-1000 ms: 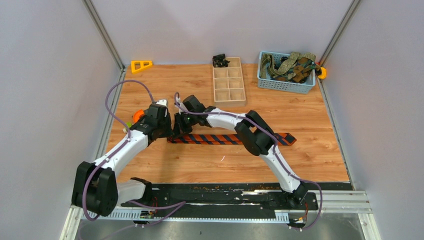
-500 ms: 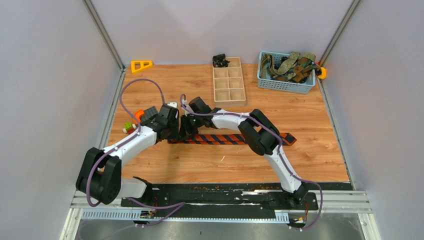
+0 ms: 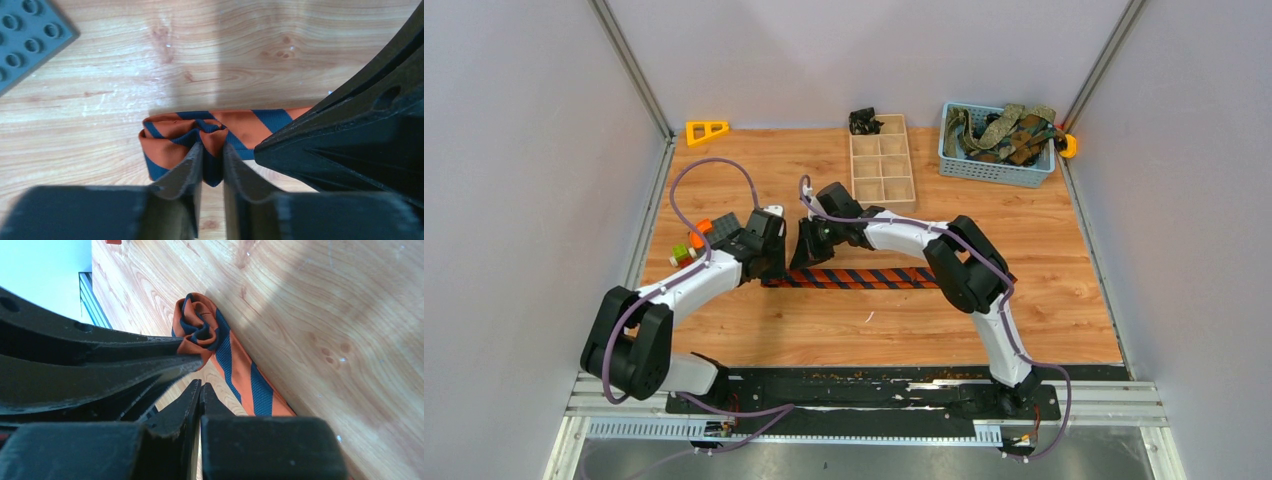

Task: Roll the ties
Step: Roll the tie at the center of the board.

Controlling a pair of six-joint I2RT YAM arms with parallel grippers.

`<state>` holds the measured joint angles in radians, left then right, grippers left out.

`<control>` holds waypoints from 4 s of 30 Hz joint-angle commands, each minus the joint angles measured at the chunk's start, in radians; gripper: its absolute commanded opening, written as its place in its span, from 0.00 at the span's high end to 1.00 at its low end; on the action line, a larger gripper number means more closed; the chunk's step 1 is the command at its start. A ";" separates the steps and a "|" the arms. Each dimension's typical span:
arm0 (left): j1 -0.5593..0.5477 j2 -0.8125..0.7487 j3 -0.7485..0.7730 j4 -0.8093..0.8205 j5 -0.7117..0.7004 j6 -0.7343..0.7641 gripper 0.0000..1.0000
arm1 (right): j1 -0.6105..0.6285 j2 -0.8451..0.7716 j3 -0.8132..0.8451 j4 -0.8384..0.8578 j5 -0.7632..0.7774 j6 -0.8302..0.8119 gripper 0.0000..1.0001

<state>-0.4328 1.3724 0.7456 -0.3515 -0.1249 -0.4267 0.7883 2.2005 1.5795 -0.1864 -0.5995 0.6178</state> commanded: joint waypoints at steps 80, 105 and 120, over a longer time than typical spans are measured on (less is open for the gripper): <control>0.240 -0.444 -0.266 0.119 0.115 -0.053 0.37 | 0.045 0.057 0.103 -0.082 0.043 -0.059 0.99; 0.384 -0.291 -0.412 0.470 0.473 -0.105 0.40 | 0.029 0.072 0.050 -0.061 0.038 -0.071 1.00; 0.419 -0.179 -0.455 0.620 0.576 -0.153 0.49 | 0.029 0.085 0.054 -0.068 0.042 -0.070 1.00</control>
<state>-0.0242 1.1660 0.3000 0.1806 0.4030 -0.5606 0.8211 2.2616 1.6333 -0.2699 -0.5686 0.5701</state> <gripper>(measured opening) 0.520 0.010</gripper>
